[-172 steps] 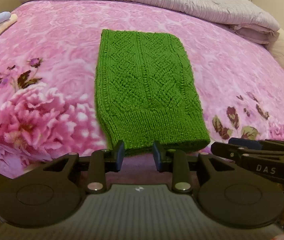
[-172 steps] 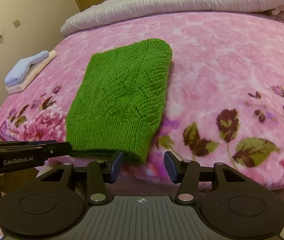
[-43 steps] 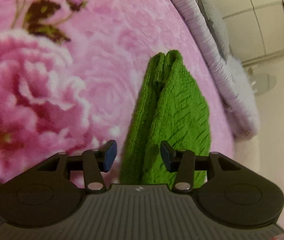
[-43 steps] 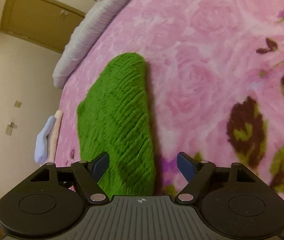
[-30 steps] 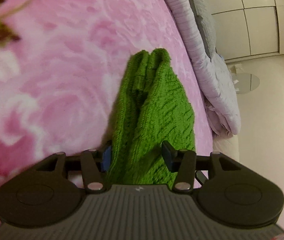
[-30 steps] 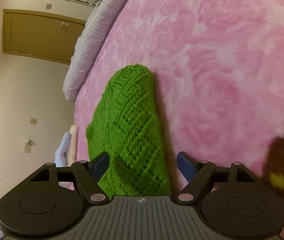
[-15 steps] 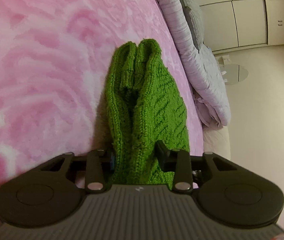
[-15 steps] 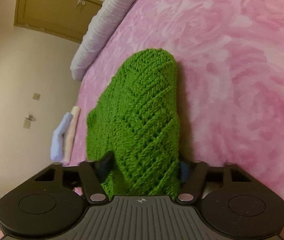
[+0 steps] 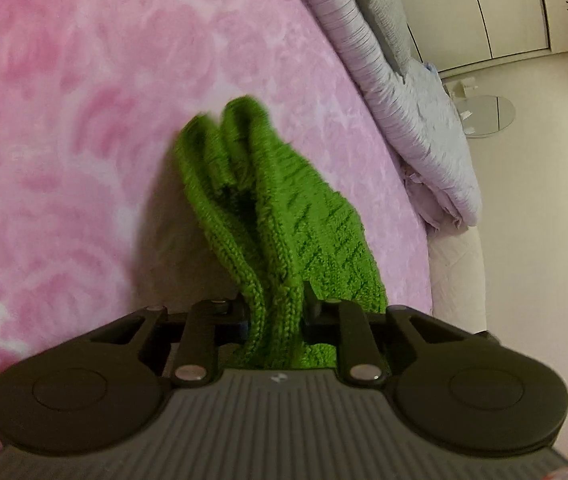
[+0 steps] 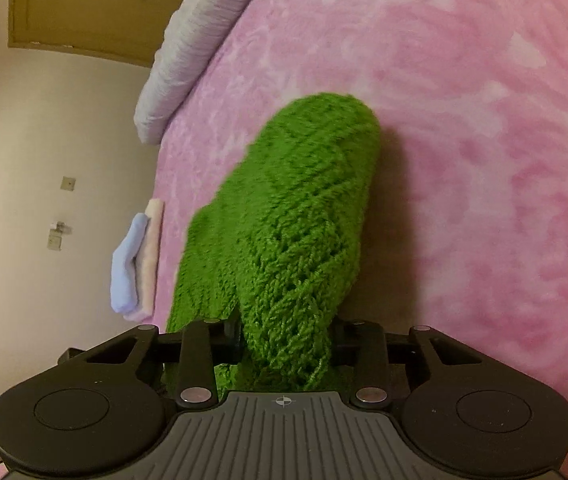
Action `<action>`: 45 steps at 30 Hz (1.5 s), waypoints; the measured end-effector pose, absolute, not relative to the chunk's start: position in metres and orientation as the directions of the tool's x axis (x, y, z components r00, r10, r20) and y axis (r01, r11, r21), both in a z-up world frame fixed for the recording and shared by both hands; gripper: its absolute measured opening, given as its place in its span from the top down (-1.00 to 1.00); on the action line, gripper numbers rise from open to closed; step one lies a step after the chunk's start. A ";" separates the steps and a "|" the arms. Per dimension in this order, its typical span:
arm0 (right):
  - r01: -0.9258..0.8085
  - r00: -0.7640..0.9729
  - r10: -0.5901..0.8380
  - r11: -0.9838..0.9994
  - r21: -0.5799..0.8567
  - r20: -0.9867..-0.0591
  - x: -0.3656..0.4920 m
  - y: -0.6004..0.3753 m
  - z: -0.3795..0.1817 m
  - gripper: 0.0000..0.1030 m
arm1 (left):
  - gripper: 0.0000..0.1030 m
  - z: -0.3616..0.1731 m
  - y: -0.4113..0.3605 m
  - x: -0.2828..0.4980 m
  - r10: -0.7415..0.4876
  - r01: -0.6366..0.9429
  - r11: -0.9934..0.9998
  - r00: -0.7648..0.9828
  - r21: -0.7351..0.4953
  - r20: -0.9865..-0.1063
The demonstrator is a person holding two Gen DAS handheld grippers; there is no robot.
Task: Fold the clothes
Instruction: 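Carry the held sweater with both grippers toward the folded towel stack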
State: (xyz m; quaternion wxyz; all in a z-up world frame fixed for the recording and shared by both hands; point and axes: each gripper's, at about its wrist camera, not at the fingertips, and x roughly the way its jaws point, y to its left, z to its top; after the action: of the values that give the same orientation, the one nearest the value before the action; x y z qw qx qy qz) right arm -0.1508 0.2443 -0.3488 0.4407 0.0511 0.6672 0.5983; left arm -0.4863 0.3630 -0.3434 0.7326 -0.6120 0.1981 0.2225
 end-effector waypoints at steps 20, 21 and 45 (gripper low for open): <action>-0.506 -0.674 0.562 0.122 0.854 -0.480 -0.328 0.392 -0.119 0.33 | 0.66 -0.103 0.447 -0.658 0.307 -0.648 0.128 0.746 -0.751 -0.591; -0.504 -0.693 0.550 0.092 0.859 -0.466 -0.336 0.401 -0.120 0.32 | 0.66 -0.100 0.444 -0.670 0.342 -0.649 0.113 0.736 -0.752 -0.584; -0.468 -0.636 0.620 0.163 0.869 -0.459 -0.659 0.599 -0.199 0.32 | 0.66 -0.154 0.724 -0.954 0.257 -0.709 0.251 0.705 -0.659 -0.661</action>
State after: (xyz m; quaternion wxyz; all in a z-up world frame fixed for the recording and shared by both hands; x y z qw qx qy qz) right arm -0.6589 0.5987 -0.1987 0.4222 0.0600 0.6351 0.6441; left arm -0.9543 0.7236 -0.1536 0.7607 -0.5233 0.2158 0.3176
